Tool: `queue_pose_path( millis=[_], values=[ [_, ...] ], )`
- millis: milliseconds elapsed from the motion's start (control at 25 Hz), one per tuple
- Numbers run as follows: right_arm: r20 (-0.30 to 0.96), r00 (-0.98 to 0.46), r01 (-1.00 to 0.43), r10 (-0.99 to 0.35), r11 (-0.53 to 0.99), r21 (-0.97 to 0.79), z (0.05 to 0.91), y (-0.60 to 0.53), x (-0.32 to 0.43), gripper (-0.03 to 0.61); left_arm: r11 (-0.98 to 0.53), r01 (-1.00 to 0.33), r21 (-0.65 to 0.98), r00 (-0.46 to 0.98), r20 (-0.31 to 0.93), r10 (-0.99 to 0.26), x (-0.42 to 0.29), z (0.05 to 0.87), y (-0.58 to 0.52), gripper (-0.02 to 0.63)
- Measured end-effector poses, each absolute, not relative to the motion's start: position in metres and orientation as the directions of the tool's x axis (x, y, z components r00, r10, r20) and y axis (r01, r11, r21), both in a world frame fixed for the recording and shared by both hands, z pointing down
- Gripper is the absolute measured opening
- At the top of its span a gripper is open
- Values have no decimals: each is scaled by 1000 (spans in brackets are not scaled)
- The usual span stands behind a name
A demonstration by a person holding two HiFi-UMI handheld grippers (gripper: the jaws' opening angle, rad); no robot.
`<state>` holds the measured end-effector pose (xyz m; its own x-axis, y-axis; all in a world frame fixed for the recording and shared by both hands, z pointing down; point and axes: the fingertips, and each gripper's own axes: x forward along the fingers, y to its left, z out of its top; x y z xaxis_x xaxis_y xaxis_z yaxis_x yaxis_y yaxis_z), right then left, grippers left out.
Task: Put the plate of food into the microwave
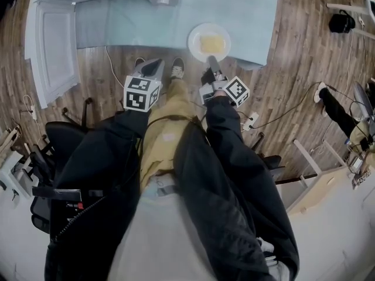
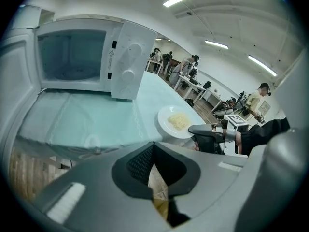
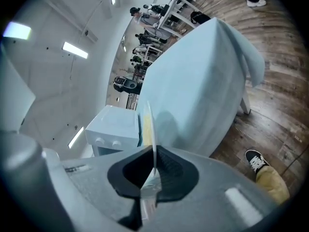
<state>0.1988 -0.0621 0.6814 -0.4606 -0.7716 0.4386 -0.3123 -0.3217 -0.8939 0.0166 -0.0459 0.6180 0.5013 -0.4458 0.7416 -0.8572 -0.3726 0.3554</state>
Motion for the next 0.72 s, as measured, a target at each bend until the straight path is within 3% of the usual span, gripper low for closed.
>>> queue_pose_path(
  millis=[200, 720],
  values=[
    [380, -552, -301, -742, -247, -921, 668, -69, 154, 6, -339, -870, 358, 486, 737, -470, -5, 616, -47, -2],
    [392, -692, -347, -606, -197, -917, 657, -83, 41, 8, -234, -901, 364, 432, 727, -534, -82, 609, -55, -2]
  ],
)
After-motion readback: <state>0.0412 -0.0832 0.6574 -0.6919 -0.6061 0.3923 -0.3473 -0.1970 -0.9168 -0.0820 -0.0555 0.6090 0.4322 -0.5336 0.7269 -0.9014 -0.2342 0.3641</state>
